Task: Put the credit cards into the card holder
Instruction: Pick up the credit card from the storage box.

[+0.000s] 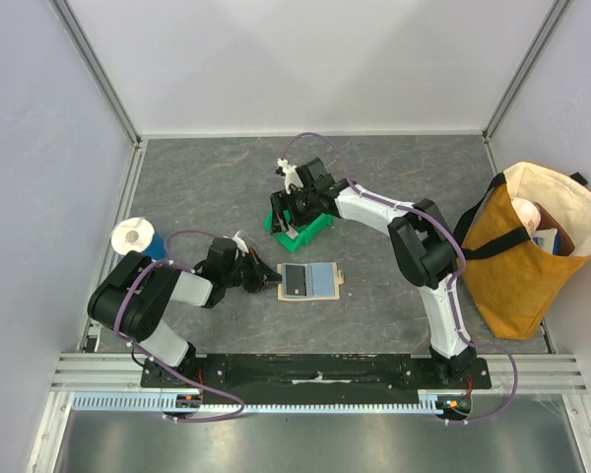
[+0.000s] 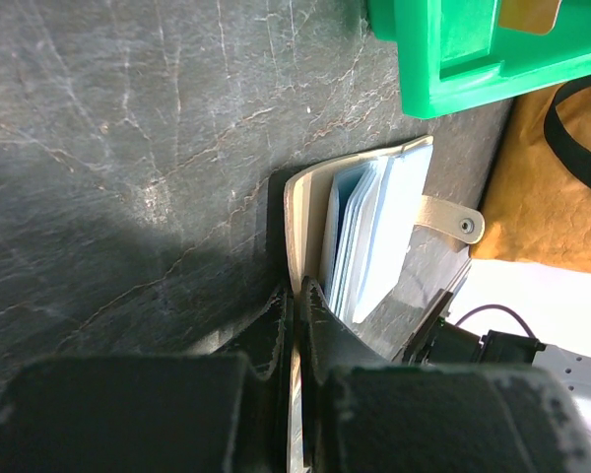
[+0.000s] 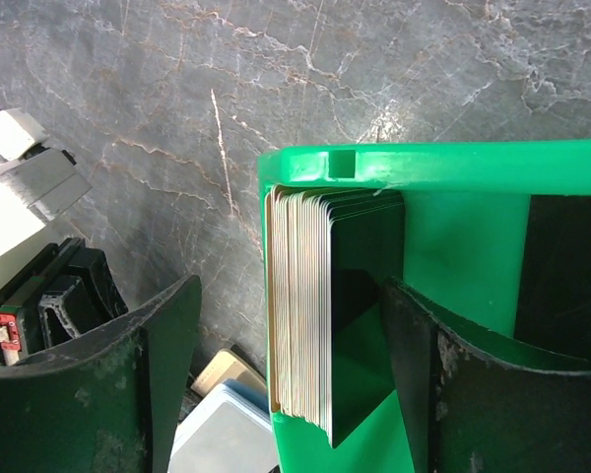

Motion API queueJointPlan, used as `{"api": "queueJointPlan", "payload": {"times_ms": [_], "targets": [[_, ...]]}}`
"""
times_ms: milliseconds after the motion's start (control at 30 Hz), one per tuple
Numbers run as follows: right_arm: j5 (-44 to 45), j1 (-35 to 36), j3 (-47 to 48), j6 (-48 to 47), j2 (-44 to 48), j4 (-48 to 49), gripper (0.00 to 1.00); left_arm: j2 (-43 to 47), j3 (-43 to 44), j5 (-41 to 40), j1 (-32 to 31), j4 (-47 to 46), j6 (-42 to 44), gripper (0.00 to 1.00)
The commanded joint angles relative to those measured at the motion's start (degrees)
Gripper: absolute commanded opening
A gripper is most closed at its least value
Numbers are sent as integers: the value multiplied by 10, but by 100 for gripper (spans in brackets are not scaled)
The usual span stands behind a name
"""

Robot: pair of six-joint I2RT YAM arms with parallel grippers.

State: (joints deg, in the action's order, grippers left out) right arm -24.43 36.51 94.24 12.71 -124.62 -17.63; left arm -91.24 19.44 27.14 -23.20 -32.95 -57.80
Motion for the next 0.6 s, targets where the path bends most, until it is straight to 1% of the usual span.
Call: {"api": "queueJointPlan", "payload": {"times_ms": [0, 200, 333, 567], "targets": [[-35, -1, 25, -4, 12, -6, 78, -29, -15, -81, 7, 95, 52, 2], [-35, -2, 22, -2, 23, -7, 73, -30, -15, -80, 7, 95, 52, 2], [-35, -1, 19, 0, 28, -7, 66, -29, -16, -80, 9, 95, 52, 2], [-35, -3, 17, 0, 39, -6, 61, -33, -15, -78, 7, 94, 52, 2]]}}
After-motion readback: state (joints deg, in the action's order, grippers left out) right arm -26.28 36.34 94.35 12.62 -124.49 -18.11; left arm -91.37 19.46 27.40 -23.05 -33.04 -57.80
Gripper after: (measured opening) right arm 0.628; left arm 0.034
